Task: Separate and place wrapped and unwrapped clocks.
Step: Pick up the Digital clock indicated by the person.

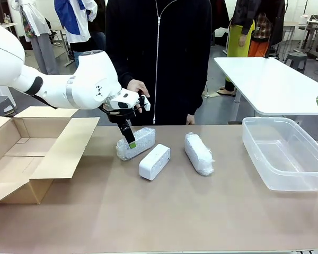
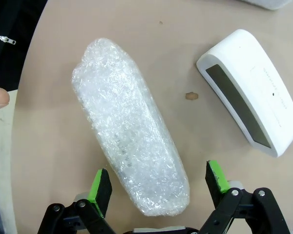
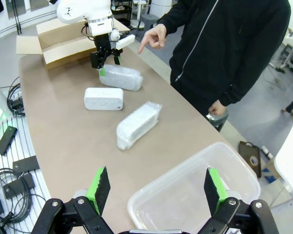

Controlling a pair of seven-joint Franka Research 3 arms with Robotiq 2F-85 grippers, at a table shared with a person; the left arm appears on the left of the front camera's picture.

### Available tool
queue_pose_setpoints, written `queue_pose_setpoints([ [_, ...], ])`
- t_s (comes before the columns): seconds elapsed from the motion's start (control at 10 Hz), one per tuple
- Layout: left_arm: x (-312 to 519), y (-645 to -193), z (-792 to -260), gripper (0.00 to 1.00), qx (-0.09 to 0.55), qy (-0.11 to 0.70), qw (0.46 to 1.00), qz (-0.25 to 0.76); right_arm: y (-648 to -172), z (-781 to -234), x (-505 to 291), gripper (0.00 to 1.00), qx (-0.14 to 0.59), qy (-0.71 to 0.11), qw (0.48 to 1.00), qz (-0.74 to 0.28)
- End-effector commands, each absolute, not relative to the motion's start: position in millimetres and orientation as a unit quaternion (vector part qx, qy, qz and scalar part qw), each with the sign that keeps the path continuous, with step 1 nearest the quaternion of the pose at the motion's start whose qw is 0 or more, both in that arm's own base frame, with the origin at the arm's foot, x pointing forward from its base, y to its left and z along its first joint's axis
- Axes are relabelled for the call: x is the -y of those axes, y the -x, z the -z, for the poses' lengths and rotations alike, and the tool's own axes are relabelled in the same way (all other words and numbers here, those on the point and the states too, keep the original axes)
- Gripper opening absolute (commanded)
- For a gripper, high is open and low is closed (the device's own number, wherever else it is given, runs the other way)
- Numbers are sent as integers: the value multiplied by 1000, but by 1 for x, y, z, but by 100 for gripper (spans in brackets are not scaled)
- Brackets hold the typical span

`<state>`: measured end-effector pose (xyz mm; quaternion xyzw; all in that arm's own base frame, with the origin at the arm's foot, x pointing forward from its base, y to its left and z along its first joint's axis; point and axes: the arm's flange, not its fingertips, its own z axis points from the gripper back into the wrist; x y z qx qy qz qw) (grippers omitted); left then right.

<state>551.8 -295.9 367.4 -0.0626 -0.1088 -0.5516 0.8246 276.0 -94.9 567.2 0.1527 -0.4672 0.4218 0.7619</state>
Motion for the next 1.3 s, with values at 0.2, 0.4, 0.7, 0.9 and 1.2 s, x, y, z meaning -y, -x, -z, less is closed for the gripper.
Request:
queue_pose_setpoints([
  [0.2, 302, -563, -365, 100, 128, 26, 815, 565, -279, -566, 95, 100, 470, -159, 756, -427],
  [0.4, 305, -565, -360, 100, 138, -14, 820, 555, -279, -566, 95, 100, 470, -159, 756, -427],
  [0.7, 311, -564, -348, 100, 125, 4, 823, 555, -279, -566, 95, 100, 470, -159, 756, -427],
  [0.9, 311, -566, -341, 100, 120, 13, 824, 554, -279, -566, 95, 100, 470, -159, 756, -427],
  [1.2, 314, -565, -335, 100, 118, 15, 821, 559, -279, -566, 95, 100, 470, -159, 756, -427],
])
